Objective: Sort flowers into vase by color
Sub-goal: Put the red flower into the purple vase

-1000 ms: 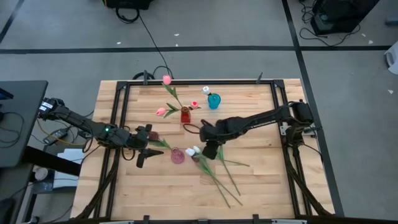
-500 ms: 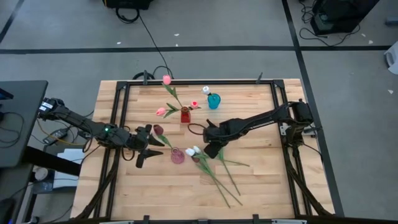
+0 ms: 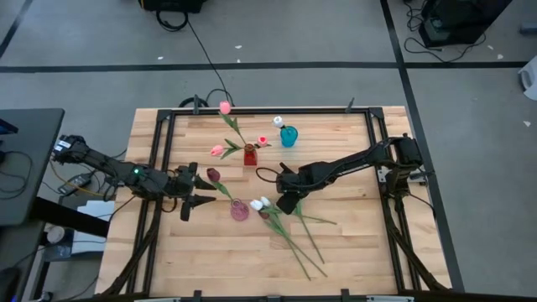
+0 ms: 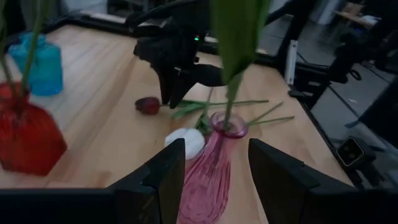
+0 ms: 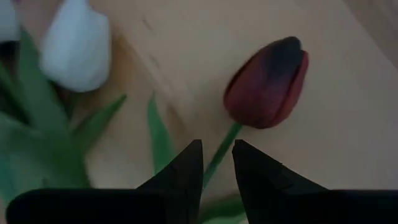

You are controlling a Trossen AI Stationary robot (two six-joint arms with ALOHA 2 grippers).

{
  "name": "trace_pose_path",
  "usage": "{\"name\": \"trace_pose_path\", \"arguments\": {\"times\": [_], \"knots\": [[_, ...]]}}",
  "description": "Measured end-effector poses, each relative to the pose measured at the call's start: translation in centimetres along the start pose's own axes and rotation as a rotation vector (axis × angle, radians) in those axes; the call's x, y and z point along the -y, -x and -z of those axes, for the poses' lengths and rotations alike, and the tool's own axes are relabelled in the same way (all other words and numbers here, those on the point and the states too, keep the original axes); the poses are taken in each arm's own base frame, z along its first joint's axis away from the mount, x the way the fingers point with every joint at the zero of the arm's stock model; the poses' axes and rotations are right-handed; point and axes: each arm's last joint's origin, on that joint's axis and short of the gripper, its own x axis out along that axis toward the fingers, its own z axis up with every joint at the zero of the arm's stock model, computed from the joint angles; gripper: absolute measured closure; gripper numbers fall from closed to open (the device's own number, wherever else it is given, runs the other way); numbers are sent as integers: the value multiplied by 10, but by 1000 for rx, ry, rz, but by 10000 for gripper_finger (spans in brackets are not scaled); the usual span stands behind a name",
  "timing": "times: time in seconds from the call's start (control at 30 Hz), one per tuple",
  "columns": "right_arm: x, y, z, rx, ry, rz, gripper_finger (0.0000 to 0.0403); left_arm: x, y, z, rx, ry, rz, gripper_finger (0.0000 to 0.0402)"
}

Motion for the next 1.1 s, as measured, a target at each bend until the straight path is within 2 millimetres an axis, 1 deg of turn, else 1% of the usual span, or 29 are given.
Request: {"name": "trace_pose_path", "arguments": {"times": [0.17,0.27,0.33,0.5,0.53,0.6,0.67,0.73,0.8,0.9,1.1], "knots": [[3,-4,4,0,3,4,304,-1,0,2,-20,45,-10,220],[4,-5,4,-1,22,12,314,-1,0,2,-24,57,-9,220],[4,-5,4,8,25,20,328,-1,0,3,-31,58,-6,220],[5,-4,4,8,36,37,387,0,0,3,-38,59,9,220],[6,-4,4,3,43,43,392,0,0,3,-40,57,12,220],[7,0,4,5,46,41,390,0,0,4,-44,54,14,220],[5,10,2,38,53,23,389,0,0,4,-51,49,19,220],[-1,22,1,130,89,15,394,0,1,4,-52,44,31,220],[-10,34,-2,258,150,0,397,0,2,3,-44,28,38,220],[-22,52,-11,436,262,-60,395,1,2,0,-16,5,48,220],[-42,71,-33,780,554,-156,393,3,2,-5,43,-27,64,220]]}}
